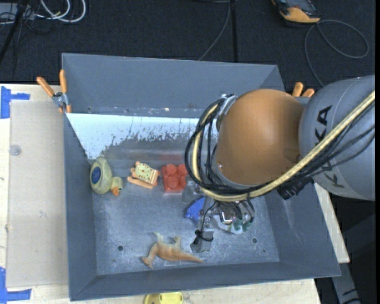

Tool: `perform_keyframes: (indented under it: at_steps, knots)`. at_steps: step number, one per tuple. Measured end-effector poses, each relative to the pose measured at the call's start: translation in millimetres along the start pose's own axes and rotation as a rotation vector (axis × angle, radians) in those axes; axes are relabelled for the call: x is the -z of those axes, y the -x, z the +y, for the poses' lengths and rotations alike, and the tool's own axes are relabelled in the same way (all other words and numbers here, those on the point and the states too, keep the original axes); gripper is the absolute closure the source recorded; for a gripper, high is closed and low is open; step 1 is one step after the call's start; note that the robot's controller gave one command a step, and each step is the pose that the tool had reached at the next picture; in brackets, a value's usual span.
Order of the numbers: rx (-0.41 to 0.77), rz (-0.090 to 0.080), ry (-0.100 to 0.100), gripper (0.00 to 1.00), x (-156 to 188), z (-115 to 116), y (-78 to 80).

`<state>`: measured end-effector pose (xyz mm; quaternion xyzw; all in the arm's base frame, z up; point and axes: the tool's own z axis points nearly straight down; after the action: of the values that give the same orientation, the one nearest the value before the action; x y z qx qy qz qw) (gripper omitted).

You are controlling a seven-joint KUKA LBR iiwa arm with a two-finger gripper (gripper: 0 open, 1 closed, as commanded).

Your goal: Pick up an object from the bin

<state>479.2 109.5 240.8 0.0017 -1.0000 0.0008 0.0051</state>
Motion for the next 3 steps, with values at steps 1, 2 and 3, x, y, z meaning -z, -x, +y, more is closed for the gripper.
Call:
perform_keyframes:
  at_steps: [1, 2, 3]
  knots:
    - [-0.005, -0.009, 0.002, 0.0, 4, -1, 1.6]
    - [-0.007, -0.008, 0.001, 0.0, -63, -3, -1.1]
    - [-0.069, -0.002, 0.001, 0.0, -87, -14, -7.8]
